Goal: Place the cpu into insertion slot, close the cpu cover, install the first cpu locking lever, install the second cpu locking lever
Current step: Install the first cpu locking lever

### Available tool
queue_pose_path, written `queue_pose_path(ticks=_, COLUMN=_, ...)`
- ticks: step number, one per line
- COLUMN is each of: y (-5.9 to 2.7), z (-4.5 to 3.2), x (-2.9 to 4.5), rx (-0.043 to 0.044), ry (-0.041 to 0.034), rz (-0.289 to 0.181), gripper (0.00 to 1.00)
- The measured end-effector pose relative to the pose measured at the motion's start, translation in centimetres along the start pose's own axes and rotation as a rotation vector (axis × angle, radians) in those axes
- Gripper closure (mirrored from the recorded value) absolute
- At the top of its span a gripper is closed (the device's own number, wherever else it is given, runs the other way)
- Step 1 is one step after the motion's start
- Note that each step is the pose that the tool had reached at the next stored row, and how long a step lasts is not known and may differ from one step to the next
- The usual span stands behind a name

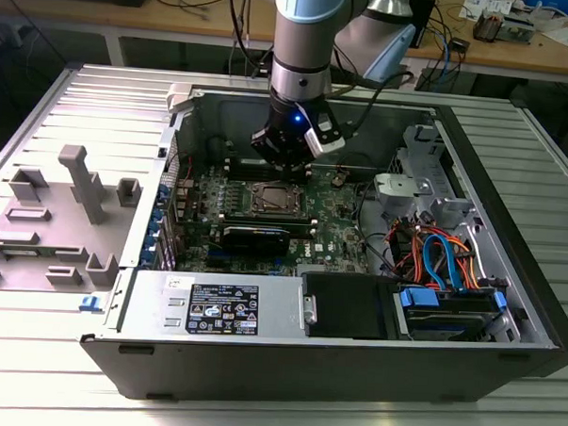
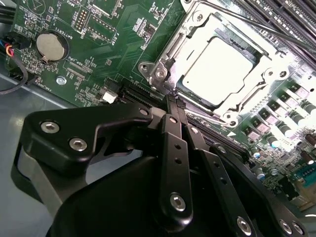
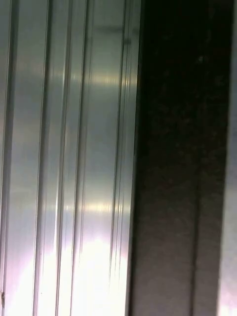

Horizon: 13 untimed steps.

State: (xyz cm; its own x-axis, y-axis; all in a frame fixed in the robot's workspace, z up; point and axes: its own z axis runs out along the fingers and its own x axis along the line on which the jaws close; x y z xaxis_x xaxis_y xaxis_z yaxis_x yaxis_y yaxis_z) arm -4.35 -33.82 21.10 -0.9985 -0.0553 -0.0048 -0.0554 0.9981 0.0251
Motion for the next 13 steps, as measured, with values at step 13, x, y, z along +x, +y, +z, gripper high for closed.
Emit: queue_pose_path(ticks=13, y=-0.02, z=0.67, x=-0.03, rx=-0.0001, ry=0.0000, rz=0.000, gripper=0.89)
